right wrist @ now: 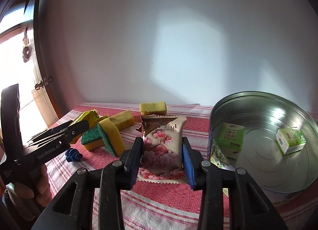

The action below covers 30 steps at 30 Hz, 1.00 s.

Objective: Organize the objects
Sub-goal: 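Carry both packets into the silver tin and open both tools to release them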

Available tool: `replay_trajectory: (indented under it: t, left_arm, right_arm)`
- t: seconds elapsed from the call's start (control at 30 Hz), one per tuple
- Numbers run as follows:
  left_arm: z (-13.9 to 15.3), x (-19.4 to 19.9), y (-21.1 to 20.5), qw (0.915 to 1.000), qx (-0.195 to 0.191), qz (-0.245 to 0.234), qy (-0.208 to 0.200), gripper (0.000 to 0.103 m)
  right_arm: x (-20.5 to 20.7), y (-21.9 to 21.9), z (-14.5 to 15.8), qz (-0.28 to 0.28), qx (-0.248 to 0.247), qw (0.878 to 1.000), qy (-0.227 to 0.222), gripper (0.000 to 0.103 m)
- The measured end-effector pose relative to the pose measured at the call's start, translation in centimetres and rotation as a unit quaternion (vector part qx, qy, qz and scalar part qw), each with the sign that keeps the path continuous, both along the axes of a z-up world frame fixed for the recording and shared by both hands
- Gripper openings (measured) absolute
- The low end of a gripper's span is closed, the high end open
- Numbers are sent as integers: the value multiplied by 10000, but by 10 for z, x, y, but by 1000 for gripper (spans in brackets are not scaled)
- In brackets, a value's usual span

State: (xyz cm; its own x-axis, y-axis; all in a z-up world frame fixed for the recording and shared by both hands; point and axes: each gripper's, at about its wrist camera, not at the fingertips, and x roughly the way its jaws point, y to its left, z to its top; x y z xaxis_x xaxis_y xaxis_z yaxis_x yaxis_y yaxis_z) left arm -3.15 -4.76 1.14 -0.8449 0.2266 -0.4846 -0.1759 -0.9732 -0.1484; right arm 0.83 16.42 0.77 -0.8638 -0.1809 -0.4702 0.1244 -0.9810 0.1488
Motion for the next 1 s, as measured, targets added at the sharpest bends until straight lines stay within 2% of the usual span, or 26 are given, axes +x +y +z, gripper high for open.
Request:
replay_trajectory:
  t: [0.17,0.5,1.0]
  left_arm:
    - [8,11,25,9998,85,-162,108,49]
    - [17,21,92,9984,-34,-535,193,49]
    - [26,23,184,9940,-193,-1038,275,49]
  right_arm:
    - [9,15,6,-76,-33,9997,223,41]
    - [30,73,22,-457,-137,9974,542,41]
    - [48,156,29,-1111,24,9911,727,41]
